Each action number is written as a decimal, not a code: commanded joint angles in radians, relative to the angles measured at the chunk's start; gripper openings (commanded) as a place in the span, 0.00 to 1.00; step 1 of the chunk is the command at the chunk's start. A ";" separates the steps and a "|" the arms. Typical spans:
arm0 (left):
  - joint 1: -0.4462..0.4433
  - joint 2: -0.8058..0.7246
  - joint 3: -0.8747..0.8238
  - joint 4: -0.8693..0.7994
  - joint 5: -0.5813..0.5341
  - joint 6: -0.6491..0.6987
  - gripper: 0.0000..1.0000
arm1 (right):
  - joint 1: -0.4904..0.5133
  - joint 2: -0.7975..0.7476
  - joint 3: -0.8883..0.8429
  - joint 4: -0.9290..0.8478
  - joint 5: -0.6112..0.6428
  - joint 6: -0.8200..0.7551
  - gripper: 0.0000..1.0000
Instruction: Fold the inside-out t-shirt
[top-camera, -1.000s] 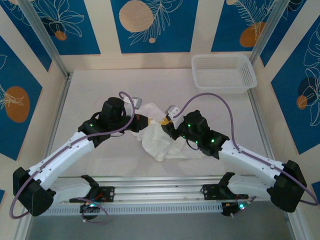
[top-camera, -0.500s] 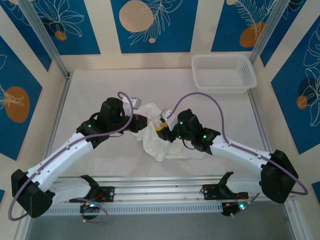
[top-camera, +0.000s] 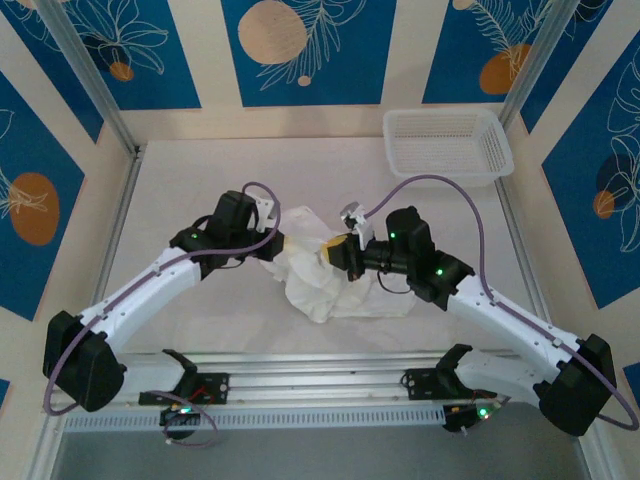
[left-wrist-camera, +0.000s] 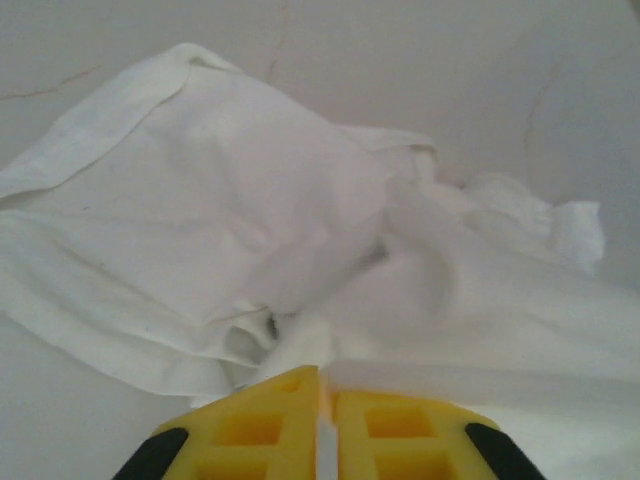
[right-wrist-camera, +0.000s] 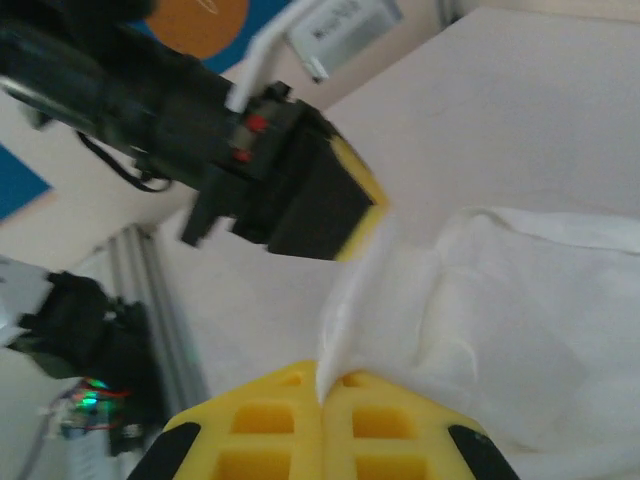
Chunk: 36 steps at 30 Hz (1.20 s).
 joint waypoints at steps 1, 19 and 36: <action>0.036 -0.027 0.000 -0.031 -0.102 0.038 0.27 | -0.012 0.002 0.041 0.010 -0.142 0.126 0.00; -0.104 -0.226 -0.187 -0.015 0.026 -0.627 0.54 | -0.038 0.180 0.183 -0.132 0.059 0.257 0.00; -0.110 -0.114 -0.280 0.394 0.071 -0.942 0.67 | -0.017 0.204 0.191 -0.121 0.004 0.249 0.00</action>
